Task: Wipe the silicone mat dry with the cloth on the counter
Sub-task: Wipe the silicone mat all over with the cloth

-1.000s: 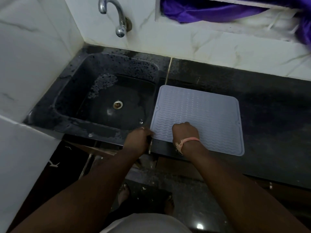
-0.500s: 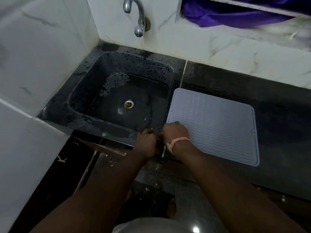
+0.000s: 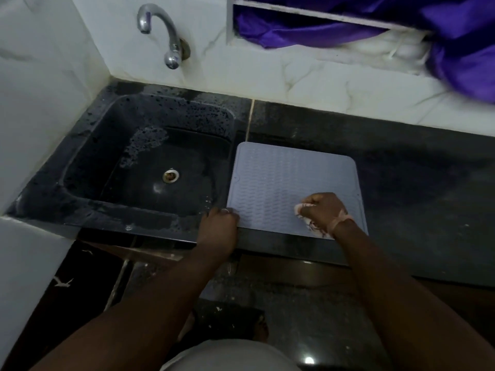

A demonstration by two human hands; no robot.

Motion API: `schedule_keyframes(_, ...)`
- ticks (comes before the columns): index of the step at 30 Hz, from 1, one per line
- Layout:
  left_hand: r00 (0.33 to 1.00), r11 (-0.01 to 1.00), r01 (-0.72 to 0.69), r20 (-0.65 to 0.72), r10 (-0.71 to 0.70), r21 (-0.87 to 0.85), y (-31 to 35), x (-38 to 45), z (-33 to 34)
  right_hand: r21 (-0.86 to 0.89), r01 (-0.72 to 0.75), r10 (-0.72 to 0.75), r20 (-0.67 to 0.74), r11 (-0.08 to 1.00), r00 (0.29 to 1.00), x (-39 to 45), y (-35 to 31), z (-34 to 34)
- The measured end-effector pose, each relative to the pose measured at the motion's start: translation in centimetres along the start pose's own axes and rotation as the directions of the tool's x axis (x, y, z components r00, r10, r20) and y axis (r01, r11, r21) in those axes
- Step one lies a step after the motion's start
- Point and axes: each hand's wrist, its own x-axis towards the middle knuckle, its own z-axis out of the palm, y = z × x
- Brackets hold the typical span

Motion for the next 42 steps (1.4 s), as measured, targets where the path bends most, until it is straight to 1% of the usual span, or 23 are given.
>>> schedule_keyframes(4, 0.986, 0.982, -0.159, 0.026, 0.163, -0.104, 3.1, 0.5, 1.1, -0.069, -0.081, 0.074, -0.089, 0.994, 0.993, -0.5, 5.1, -5.0)
schedule_keyframes(6, 0.979, 0.975, -0.195, 0.040, 0.200, -0.111, 4.3, 0.4, 1.7, -0.143, -0.080, 0.063, -0.120, 0.987, 0.991, -0.8, 7.1, -6.7)
schedule_keyframes(8, 0.976, 0.972, -0.209, 0.034, 0.213, -0.106, 5.4, 0.1, 2.4, -0.219, -0.048, 0.023, -0.117, 0.975, 0.993, -1.1, 8.8, -7.9)
schedule_keyframes(14, 0.993, 0.990, -0.118, -0.039, 0.115, -0.080, 6.8, -0.8, 3.4, -0.329, 0.006, -0.038, -0.090, 0.944, 0.995, -0.9, 11.1, -8.7)
schedule_keyframes(17, 0.995, 0.994, -0.092, -0.052, 0.089, -0.066, 7.3, -0.9, 3.3, -0.385, 0.043, -0.070, -0.057, 0.922, 0.996, -0.8, 11.1, -8.9)
schedule_keyframes(19, 0.996, 0.995, -0.069, -0.053, 0.065, -0.075, 7.8, -0.8, 3.1, -0.423, 0.078, -0.115, -0.062, 0.903, 0.991, -0.6, 11.2, -9.3)
schedule_keyframes(22, 0.999, 0.995, -0.037, -0.034, 0.034, -0.093, 8.3, -0.6, 2.8, -0.517, 0.122, -0.186, -0.074, 0.847, 0.980, -0.6, 11.5, -9.5)
schedule_keyframes(28, 1.000, 0.998, 0.000, -0.028, -0.002, -0.061, 9.0, -0.7, 2.6, -0.668, 0.197, -0.243, 0.025, 0.718, 0.970, -1.0, 11.8, -8.1)
schedule_keyframes(37, 1.000, 0.996, 0.008, -0.021, -0.010, -0.093, 9.2, -0.9, 2.3, -0.748, 0.276, -0.276, 0.128, 0.604, 0.953, 0.1, 9.7, -7.7)
schedule_keyframes(42, 1.000, 0.994, 0.011, -0.009, -0.012, -0.108, 9.0, -1.0, 2.1, -0.758, 0.304, -0.272, 0.172, 0.577, 0.947, 0.4, 8.4, -6.8)
